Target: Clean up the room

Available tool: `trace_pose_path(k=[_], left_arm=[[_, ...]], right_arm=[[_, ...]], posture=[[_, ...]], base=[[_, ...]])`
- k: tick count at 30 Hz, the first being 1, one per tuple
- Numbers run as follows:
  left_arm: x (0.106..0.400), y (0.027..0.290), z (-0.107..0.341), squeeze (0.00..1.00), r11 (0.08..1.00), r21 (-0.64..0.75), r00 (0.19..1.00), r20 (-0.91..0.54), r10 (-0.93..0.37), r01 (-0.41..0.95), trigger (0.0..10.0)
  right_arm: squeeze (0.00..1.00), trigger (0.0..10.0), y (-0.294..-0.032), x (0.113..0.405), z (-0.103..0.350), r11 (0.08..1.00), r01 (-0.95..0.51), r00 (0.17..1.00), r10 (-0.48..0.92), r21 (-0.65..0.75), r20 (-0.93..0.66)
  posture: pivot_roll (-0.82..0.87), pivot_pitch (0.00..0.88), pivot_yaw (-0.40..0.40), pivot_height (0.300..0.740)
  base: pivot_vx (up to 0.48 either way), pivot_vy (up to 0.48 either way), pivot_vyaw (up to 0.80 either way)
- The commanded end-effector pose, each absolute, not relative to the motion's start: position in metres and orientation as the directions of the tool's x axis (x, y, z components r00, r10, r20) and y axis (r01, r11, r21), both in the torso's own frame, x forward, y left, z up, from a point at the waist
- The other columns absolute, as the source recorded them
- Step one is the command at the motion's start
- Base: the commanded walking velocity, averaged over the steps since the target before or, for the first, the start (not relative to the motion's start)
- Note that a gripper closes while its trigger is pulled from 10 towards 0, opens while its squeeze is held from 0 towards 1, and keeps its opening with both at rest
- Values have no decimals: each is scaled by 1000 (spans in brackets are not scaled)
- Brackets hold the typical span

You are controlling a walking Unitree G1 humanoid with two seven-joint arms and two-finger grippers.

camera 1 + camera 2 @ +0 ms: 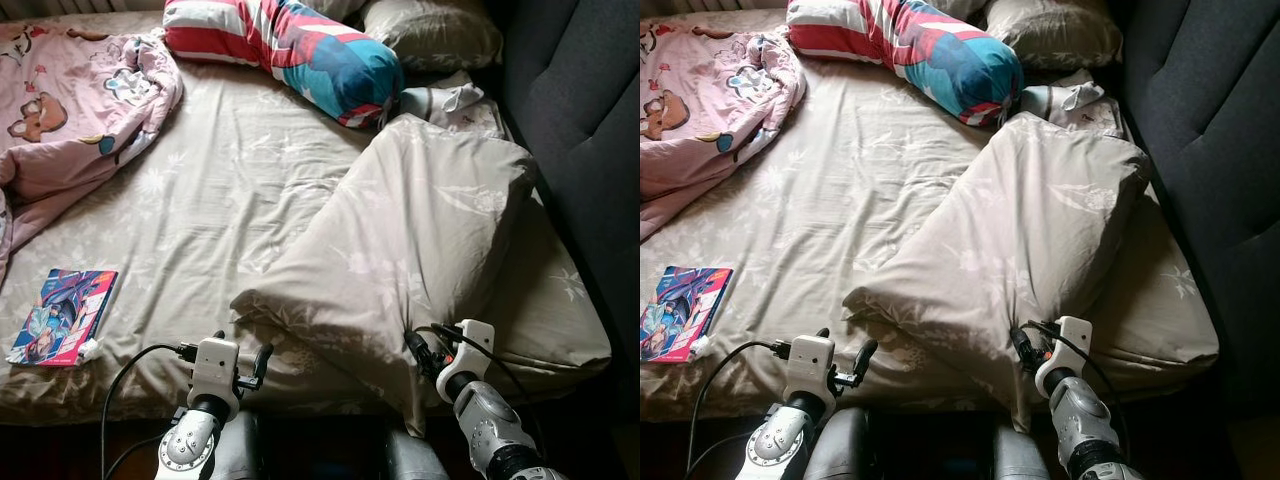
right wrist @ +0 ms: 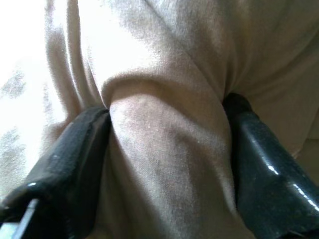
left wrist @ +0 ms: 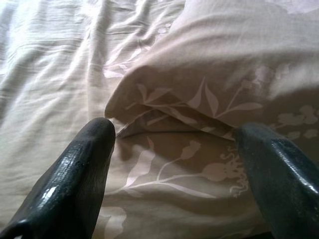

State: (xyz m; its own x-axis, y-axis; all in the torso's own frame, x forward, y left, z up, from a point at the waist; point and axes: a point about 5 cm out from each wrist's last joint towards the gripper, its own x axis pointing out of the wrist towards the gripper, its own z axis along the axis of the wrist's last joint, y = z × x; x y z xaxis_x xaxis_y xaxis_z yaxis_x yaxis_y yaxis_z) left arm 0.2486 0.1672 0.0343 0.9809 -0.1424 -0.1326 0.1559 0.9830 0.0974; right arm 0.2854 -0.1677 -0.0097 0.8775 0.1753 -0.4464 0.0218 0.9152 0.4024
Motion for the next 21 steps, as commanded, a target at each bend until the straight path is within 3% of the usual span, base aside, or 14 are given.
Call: trace_pose_path(k=[1, 21], left_arm=[[245, 169, 29, 0, 981, 105, 976, -163, -145, 163, 10000], [247, 169, 27, 0, 980, 111, 975, -166, -148, 167, 10000]], right_arm=[[0, 0, -146, 261, -35, 898, 32, 798, 241, 438, -552], [0, 0, -149, 259, -36, 915, 76, 819, 169, 396, -548]], posture=[[-36, 271, 32, 641], [-37, 245, 37, 641]], base=[[0, 0, 0], [0, 0, 0]])
